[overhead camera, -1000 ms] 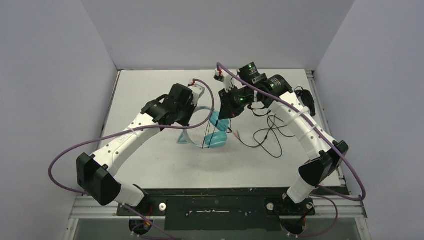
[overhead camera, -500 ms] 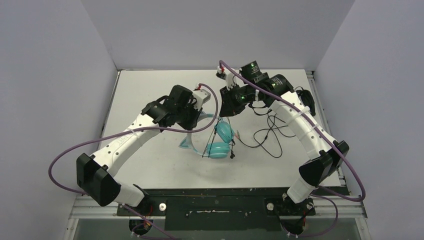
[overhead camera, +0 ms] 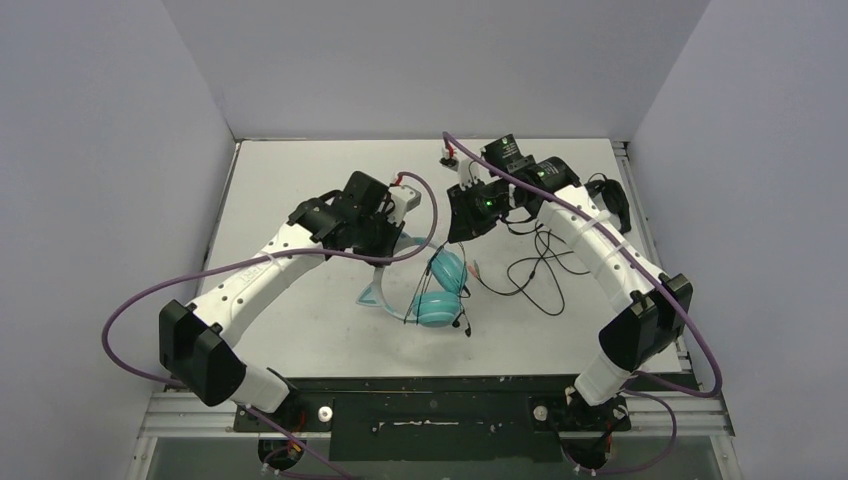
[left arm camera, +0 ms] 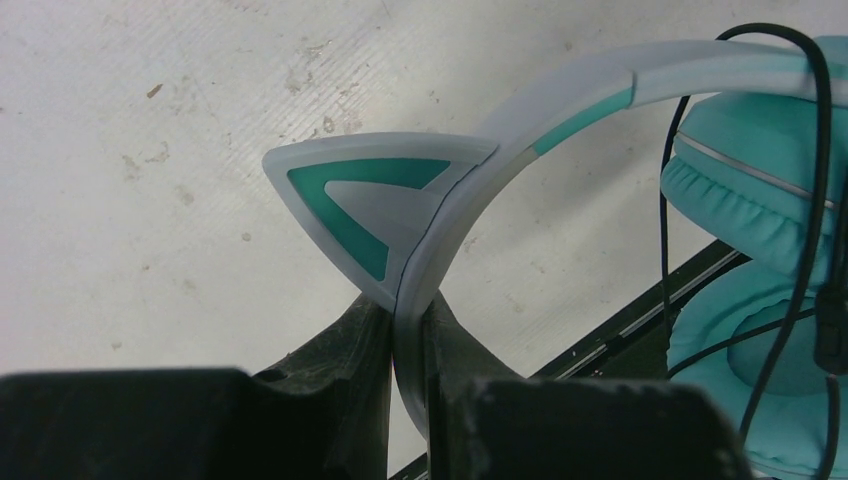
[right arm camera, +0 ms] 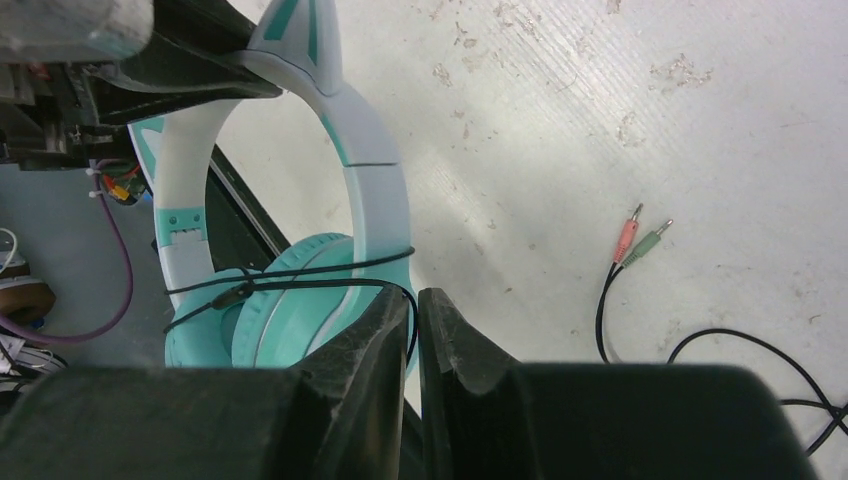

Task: Wrap the headphones

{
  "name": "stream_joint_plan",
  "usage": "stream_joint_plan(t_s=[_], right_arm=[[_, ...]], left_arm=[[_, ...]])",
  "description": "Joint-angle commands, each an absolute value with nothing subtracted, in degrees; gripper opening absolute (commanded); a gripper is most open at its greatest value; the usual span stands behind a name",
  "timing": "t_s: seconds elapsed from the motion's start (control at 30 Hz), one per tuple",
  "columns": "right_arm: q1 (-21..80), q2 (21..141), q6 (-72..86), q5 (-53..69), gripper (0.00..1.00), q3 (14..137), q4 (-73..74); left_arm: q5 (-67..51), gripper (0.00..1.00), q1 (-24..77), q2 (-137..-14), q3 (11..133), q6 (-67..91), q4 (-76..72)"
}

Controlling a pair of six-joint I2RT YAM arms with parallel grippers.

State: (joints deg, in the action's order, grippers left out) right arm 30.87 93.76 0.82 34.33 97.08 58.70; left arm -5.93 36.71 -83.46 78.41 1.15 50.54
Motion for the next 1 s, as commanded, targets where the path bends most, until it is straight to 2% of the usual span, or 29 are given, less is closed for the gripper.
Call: stream_joint_plan(t_s=[0.0, 0.1, 0.2, 0.43, 0.67, 0.77, 0.97], right_arm=[[30.38, 90.77, 1.35, 33.82, 0.10, 96.60, 55.50], [30.40, 91.06, 2.35, 35.40, 0.08, 96.77, 56.58], [30.37, 91.52, 2.71, 36.14, 0.00, 97.40, 58.42], [30.40, 91.48, 4.84, 39.66, 0.00, 97.43, 60.56], [30.45, 93.30, 4.52, 40.34, 0.00, 100.60, 68.18], [30.58, 93.28, 3.66, 37.93, 0.00, 101.90, 69.24], [30.49, 93.28, 3.89, 37.12, 0.00, 102.49, 62.26]], left_arm=[[-3.00, 0.00, 37.00, -83.76, 83.30, 3.07, 52.67], [-0.60, 0.00, 37.00, -84.83, 83.86, 2.58, 54.36], [3.35, 0.00, 37.00, -86.47, 85.12, 2.51, 56.26], [11.57, 0.00, 37.00, -86.82, 86.57, 4.29, 55.33], [13.27, 0.00, 37.35, -85.70, 84.73, 2.62, 53.86], [11.64, 0.00, 37.35, -85.21, 83.77, 1.44, 53.89], [-1.92, 0.00, 37.33, -83.23, 81.26, -0.96, 51.36]])
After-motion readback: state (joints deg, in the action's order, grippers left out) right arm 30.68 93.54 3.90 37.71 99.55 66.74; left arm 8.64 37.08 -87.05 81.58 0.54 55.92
